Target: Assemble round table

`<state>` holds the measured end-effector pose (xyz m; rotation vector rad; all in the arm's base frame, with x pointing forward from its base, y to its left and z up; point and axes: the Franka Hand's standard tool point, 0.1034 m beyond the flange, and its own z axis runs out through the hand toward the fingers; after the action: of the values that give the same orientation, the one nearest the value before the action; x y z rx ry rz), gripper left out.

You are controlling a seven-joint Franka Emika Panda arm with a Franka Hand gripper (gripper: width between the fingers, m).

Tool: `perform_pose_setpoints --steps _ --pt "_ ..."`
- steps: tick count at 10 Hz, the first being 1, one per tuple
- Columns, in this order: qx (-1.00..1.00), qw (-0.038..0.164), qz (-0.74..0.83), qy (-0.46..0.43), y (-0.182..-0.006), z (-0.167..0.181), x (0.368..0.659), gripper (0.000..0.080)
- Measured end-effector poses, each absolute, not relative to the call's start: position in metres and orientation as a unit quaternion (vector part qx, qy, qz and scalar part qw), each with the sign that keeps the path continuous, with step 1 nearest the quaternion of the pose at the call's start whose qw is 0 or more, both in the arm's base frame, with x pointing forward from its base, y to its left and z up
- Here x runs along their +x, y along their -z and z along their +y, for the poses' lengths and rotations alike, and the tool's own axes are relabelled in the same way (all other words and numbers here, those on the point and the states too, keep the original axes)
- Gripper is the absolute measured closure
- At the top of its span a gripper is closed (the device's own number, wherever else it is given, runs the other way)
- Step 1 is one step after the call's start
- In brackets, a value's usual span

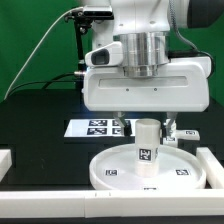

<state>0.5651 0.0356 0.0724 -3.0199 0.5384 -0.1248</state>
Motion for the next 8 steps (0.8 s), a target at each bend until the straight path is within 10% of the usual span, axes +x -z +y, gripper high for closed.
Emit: perform_pose_setpoints --steps 1,8 --pt "-0.983 0.036 0.177 0.041 -0.0724 0.0353 0.5652 0.0398" --pt "-0.839 0.049 0.541 0.015 -0.0723 0.0328 0.5633 0.0396"
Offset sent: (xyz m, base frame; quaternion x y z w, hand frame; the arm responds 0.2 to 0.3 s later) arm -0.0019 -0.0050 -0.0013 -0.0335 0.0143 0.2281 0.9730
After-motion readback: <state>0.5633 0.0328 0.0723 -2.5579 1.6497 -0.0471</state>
